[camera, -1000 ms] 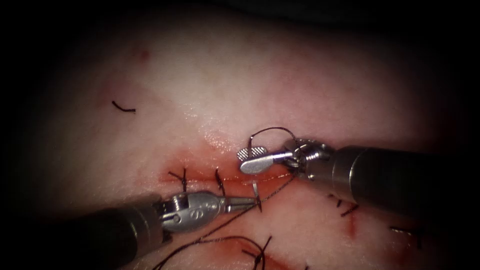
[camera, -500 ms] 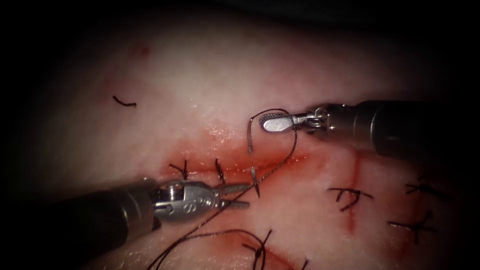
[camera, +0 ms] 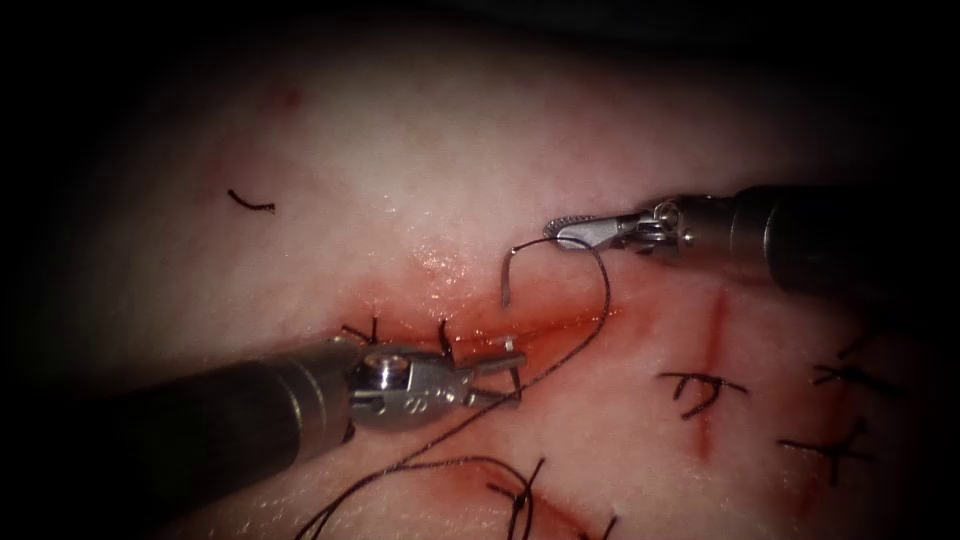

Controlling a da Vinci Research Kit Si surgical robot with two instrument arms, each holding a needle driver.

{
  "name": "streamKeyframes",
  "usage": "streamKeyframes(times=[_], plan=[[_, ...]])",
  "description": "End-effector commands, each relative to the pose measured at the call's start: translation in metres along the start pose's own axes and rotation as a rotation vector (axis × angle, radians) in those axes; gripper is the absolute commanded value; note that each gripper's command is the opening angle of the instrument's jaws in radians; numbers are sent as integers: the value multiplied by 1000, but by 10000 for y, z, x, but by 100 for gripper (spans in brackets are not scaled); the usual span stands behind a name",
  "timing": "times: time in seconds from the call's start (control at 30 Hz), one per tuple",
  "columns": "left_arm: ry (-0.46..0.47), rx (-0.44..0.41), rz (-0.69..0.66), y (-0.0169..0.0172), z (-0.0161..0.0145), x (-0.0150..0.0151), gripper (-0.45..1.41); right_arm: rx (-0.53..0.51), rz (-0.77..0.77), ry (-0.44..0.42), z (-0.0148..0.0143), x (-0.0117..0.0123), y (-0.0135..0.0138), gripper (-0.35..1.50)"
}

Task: Wound Closure
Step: Grasp the needle with the left hand and pull it through the skin.

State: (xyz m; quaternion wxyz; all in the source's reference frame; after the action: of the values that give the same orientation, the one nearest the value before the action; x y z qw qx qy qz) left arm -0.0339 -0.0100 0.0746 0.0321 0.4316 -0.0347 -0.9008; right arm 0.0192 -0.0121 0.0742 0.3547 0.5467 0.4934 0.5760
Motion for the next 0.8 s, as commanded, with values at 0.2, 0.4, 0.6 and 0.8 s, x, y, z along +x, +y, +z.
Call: streamKeyframes(times=[0.2, 0.4, 0.6, 0.8], plan=[[-25, 9, 24, 1, 29, -4, 17, 13, 8, 9, 8, -4, 15, 103], [-38, 6, 59, 3, 36, -2, -21, 17, 5, 19, 5, -4, 18, 88], [-88, -69, 104, 10, 40, -2, -45, 26, 23, 52, 4, -1, 19, 73], [-57, -83, 97, 6, 23, 2, -45, 17, 31, 80, 0, 0, 26, 46]])
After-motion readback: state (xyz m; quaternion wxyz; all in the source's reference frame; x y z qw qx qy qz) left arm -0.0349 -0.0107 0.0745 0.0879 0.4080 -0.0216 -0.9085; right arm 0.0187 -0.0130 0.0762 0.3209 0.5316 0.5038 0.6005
